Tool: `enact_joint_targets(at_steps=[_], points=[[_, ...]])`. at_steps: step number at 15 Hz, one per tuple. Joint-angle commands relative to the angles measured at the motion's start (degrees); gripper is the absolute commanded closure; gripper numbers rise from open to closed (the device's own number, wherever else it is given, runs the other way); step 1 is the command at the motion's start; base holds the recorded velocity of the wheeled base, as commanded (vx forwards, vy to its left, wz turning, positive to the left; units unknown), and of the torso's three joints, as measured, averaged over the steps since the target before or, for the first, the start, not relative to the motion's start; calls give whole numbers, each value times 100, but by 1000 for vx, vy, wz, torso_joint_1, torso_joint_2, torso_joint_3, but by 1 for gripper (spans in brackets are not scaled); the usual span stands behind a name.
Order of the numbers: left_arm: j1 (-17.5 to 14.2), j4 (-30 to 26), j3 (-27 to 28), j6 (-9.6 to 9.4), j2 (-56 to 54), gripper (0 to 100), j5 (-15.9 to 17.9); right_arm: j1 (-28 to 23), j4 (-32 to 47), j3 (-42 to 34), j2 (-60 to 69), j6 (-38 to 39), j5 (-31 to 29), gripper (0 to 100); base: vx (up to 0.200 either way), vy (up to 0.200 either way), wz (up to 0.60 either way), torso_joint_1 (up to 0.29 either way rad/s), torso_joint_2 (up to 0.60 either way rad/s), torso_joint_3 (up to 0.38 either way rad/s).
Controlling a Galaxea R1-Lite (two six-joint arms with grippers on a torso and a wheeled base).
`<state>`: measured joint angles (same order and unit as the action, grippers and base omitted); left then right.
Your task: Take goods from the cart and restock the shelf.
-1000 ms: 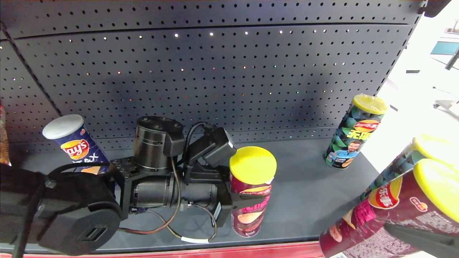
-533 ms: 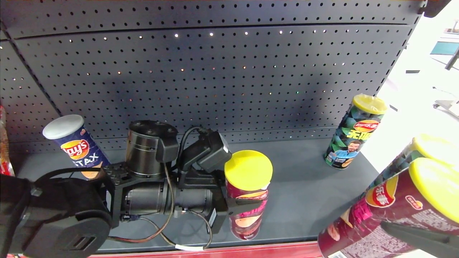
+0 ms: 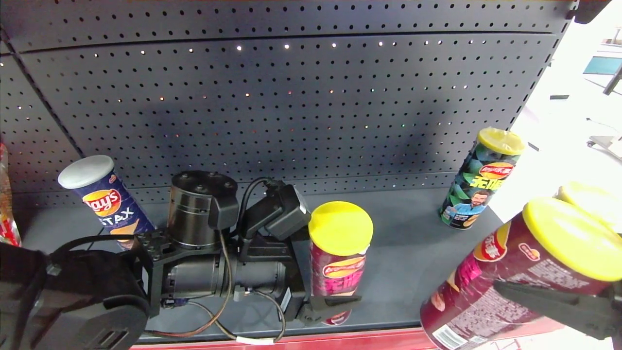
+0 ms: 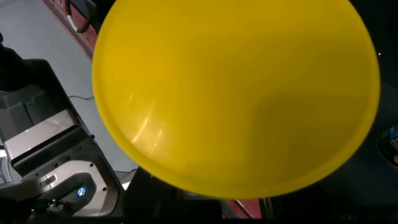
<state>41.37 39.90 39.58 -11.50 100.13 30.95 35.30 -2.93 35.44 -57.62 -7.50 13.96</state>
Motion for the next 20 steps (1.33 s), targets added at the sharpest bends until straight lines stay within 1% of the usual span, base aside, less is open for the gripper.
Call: enact_joint_targets(at_steps=[1, 3, 4, 5, 6, 7, 8, 10, 11, 12, 13, 15, 17, 19, 20], points=[[-7, 97, -117, -2, -73, 0, -10, 3, -15, 306, -627, -15, 2, 100, 0, 0, 0, 0, 0, 0], [-7, 290, -390, -2, -240, 0, -89, 3, -77, 526, -1075, -24, 2, 100, 0, 0, 0, 0, 0, 0], [-15, 396, -680, 7, -424, 0, -221, 3, -340, 657, -1488, -15, 2, 100, 0, 0, 0, 0, 0, 0], [-24, 396, -759, 7, -486, 0, -274, 3, -481, 701, -1638, -15, 2, 100, 0, 0, 0, 0, 0, 0], [-42, 440, -952, 95, -679, 0, -344, -6, -894, 833, -2077, -24, -7, 100, 0, 0, 0, 0, 0, 0], [-42, 492, -1075, 236, -811, 0, -415, -6, -1158, 947, -2403, -24, -7, 100, 0, 0, 0, 0, 0, 0], [-42, 528, -1146, 323, -917, 0, -511, -6, -1298, 1070, -2640, -24, -7, 100, 0, 0, 0, 0, 0, 0], [-42, 545, -1357, 578, -1233, 0, -775, -6, -1386, 1484, -3194, -33, -7, 100, 0, 0, 0, 0, 0, 0], [-42, 545, -1427, 605, -1295, 0, -845, -6, -1386, 1580, -3308, -33, -7, 100, 0, 0, 0, 0, 0, 0], [-51, 545, -1682, 613, -1488, 0, -1100, -6, -1395, 1888, -3633, -59, 2, 100, 0, 0, 0, 0, 0, 0], [-95, 545, -1796, 613, -1593, 0, -1223, -15, -1395, 2116, -3835, -85, 2, 100, 0, 0, 0, 0, 0, 0], [-244, 545, -1884, 605, -1681, 0, -1267, -94, -1395, 2327, -4125, -199, 2, 100, 0, 0, 0, 0, 0, 0], [-481, 545, -1858, 587, -1716, 0, -1267, -208, -1527, 2371, -4389, -419, 19, 100, 0, 0, 0, 0, 0, 0], [-587, 545, -1866, 587, -1743, 0, -1206, -208, -1817, 2424, -4582, -428, 28, 100, 0, 0, 0, 0, 0, 0], [-604, 545, -1866, 587, -1752, 0, -1179, -217, -1834, 2485, -4661, -419, 28, 100, 0, 0, 0, 0, 0, 0]])
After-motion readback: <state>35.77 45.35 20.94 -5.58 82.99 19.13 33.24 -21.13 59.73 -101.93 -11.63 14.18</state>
